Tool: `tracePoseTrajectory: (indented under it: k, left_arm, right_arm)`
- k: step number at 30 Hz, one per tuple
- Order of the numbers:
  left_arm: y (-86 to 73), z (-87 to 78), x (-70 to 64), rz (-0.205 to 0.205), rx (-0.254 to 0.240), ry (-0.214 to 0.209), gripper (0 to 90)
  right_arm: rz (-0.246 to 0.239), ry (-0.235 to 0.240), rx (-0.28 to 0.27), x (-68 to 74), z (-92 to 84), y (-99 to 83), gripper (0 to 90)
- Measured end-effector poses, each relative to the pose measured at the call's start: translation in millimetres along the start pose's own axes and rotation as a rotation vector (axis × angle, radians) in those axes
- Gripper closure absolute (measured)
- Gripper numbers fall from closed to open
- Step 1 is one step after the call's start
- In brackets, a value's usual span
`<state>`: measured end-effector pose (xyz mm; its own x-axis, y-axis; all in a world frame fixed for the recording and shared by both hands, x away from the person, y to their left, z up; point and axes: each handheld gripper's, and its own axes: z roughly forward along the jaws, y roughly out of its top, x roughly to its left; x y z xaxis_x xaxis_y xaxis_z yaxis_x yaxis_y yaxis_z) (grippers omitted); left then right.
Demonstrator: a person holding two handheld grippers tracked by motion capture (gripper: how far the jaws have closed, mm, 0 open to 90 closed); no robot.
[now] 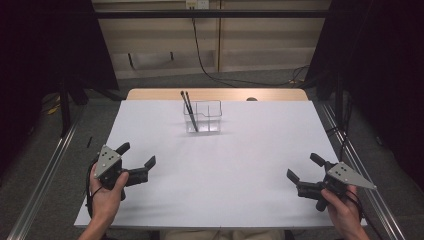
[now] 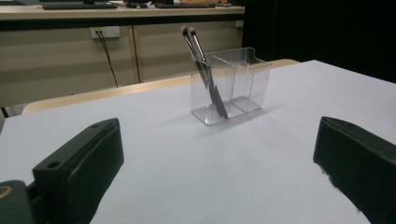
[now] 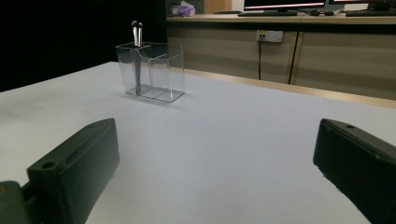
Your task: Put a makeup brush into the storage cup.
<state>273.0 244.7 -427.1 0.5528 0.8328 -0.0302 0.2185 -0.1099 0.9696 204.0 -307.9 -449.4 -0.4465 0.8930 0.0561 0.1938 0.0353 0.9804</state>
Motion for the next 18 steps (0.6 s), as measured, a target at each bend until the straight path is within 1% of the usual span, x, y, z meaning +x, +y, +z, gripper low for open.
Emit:
tracePoseTrajectory:
  k: [2,5,7,10,11,12,14,16,17,18]
  left_arm:
    - [-1.1,-4.7,-1.0,-0.010,-0.008,-0.005,1.8]
    - [-5.4,-9.3,-3.5,-0.007,0.002,-0.002,1.8]
    - [-9.4,-13.0,-5.6,-0.020,0.005,-0.008,1.8]
    - [-10.7,-19.6,-8.0,-0.014,0.003,-0.003,1.9]
    - [-11.1,-22.2,-8.2,-0.018,-0.006,0.001,1.9]
    - [-11.8,-25.2,-7.8,-0.018,-0.006,0.000,1.9]
    - [-13.4,-28.6,-7.5,-0.007,-0.008,0.017,2.1]
    - [-15.7,-31.3,-5.6,-0.017,-0.008,0.014,1.9]
    - [-17.2,-32.7,-4.6,-0.015,-0.007,0.015,2.0]
    - [-19.0,-34.1,-3.7,-0.009,0.006,0.019,2.0]
  right_arm:
    - [0.001,-0.001,-0.001,-0.1,0.0,0.0,0.1]
    - [-0.002,0.003,0.000,0.2,0.0,0.0,0.1]
    - [-0.003,0.001,-0.003,0.3,-0.6,0.1,0.1]
    - [-0.003,0.001,-0.003,1.0,-1.7,0.2,0.1]
    - [0.000,0.001,-0.005,1.2,-1.9,0.3,0.0]
    - [0.000,0.000,-0.005,1.2,-2.1,0.3,0.0]
    - [-0.005,-0.004,-0.003,1.0,-2.5,0.1,0.0]
    - [-0.004,-0.007,-0.004,0.7,-3.0,0.3,0.0]
    - [-0.005,-0.009,-0.003,0.6,-3.6,0.1,0.0]
    - [-0.007,-0.008,-0.002,0.6,-4.2,-0.1,0.0]
